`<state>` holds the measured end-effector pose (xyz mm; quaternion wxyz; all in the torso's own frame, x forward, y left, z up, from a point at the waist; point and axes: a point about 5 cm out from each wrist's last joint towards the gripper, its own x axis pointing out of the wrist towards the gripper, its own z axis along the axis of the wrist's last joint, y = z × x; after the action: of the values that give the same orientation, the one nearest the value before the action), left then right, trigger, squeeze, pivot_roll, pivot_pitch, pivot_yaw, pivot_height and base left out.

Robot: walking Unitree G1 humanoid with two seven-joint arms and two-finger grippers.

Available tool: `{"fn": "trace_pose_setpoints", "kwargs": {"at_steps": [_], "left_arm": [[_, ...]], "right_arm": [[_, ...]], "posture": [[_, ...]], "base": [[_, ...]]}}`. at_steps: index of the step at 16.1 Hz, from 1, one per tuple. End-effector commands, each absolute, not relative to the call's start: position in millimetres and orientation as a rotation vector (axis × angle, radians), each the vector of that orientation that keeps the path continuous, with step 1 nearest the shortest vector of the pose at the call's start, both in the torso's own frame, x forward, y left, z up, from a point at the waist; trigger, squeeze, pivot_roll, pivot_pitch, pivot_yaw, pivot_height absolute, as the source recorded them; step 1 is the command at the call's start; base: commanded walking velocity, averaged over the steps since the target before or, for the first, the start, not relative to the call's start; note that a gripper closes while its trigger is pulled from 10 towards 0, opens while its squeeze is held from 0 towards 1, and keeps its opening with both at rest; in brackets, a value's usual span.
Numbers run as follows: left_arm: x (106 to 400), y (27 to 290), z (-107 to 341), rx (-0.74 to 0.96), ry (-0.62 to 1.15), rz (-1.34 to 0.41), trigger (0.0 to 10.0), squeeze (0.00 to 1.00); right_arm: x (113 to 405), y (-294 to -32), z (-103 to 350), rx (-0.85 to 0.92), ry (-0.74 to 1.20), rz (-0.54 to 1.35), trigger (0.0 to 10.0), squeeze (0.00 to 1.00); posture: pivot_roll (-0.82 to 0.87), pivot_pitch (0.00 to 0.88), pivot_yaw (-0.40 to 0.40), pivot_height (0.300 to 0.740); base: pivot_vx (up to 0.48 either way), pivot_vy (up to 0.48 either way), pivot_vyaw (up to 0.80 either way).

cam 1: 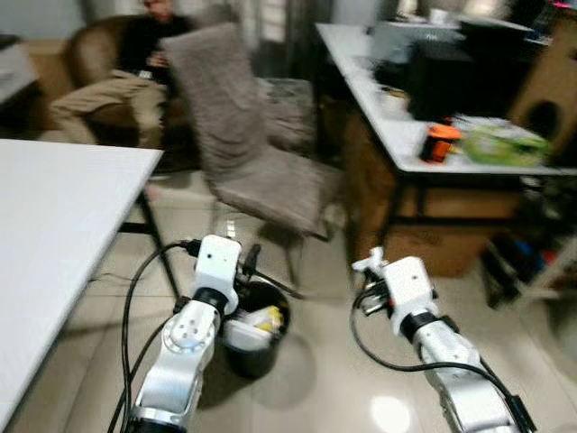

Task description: Picking trash to rubbish bin

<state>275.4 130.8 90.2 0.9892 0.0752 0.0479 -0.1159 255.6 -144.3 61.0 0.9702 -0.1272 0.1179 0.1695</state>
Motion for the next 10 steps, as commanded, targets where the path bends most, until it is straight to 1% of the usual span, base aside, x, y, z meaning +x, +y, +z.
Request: {"fn": "trace_pose_setpoints", "kwargs": {"at_steps": [1,2,5,7,8,10], "left_arm": [[278.7,132.9,91.3,0.157,0.097,-0.229,10.0,0.0],[279.1,132.6,91.5,0.157,0.096,-0.229,10.0,0.0],[277.6,132.4,90.8,0.16,0.1,-0.234,10.0,0.0],[276.8,134.7,90.7,0.164,0.103,-0.23,10.0,0.0],[276.1,135.9,90.7,0.166,0.105,-0.228,10.0,0.0],[273.2,137.0,91.1,0.169,0.107,-0.226,10.0,0.0]], "right_arm": [[254.4,-139.3,57.0,-0.268,0.274,0.377,10.0,0.0],[253.7,-139.7,55.0,-0.269,0.288,0.373,10.0,0.0],[248.4,-138.8,45.4,-0.288,0.35,0.409,10.0,0.0],[248.4,-129.8,39.2,-0.303,0.385,0.479,10.0,0.0],[251.0,-124.1,36.3,-0.312,0.4,0.514,10.0,0.0],[257.2,-118.6,36.0,-0.295,0.403,0.523,10.0,0.0]], "posture": [[-0.19,0.0,-0.043,0.74],[-0.19,0.0,-0.043,0.74],[-0.19,0.001,-0.04,0.74],[-0.18,0.007,-0.044,0.74],[-0.17,0.019,-0.045,0.74],[-0.16,0.032,-0.05,0.74]], "base": [[0.386,0.0,0.58],[0.382,0.0,0.58],[0.381,0.0,0.0],[0.382,0.0,0.0],[0.382,0.0,0.59],[0.382,0.0,0.8]]}}
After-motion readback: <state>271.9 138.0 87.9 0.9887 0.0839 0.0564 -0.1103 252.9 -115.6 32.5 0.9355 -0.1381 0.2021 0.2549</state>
